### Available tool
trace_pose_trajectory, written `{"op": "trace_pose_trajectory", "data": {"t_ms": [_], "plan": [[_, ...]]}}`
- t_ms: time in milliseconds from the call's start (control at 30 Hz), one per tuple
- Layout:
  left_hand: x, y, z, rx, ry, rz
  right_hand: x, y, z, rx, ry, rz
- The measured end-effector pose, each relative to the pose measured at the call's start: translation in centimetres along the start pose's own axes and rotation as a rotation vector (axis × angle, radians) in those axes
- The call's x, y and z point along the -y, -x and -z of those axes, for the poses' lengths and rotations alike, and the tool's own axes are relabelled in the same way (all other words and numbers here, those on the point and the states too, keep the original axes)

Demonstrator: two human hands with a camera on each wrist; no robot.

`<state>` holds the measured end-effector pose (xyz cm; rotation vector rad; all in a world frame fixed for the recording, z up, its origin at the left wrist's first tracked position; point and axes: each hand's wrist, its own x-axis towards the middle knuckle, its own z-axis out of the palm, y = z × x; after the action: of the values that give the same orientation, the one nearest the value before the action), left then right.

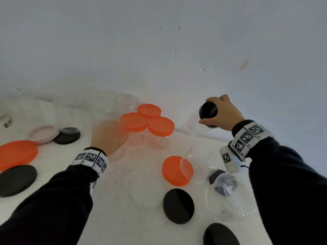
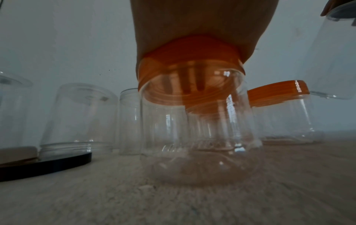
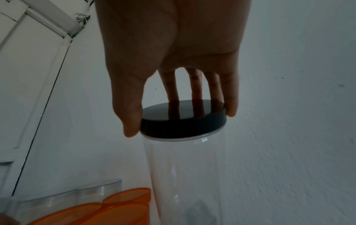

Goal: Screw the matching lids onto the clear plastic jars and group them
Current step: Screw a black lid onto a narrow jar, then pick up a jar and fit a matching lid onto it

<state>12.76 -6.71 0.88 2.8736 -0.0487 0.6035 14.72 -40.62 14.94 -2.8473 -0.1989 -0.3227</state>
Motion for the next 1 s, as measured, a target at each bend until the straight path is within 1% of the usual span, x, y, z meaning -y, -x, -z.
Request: {"op": "trace_pose_trajectory", "data": {"t_ms": [233, 533, 833, 1000], "plan": [[0.0, 0.0, -0.2, 0.017, -0.004, 0.01, -0.2, -2.5, -1.6, 0.117, 0.023, 0.066], [0.0, 0.0, -0.1, 0.011, -0.011, 0.032, 0.1, -4.5, -3.2, 0.207, 0.045, 0.109], [0.1, -0.1, -0.4, -0.012, -0.003, 0.029, -0.9, -5.6, -4.3, 0.217, 0.016, 0.104], [-0.1, 0.0, -0.4, -0.006, -0.003, 0.033, -1.3, -6.2, -4.6, 0.224, 0.046, 0.13]]}}
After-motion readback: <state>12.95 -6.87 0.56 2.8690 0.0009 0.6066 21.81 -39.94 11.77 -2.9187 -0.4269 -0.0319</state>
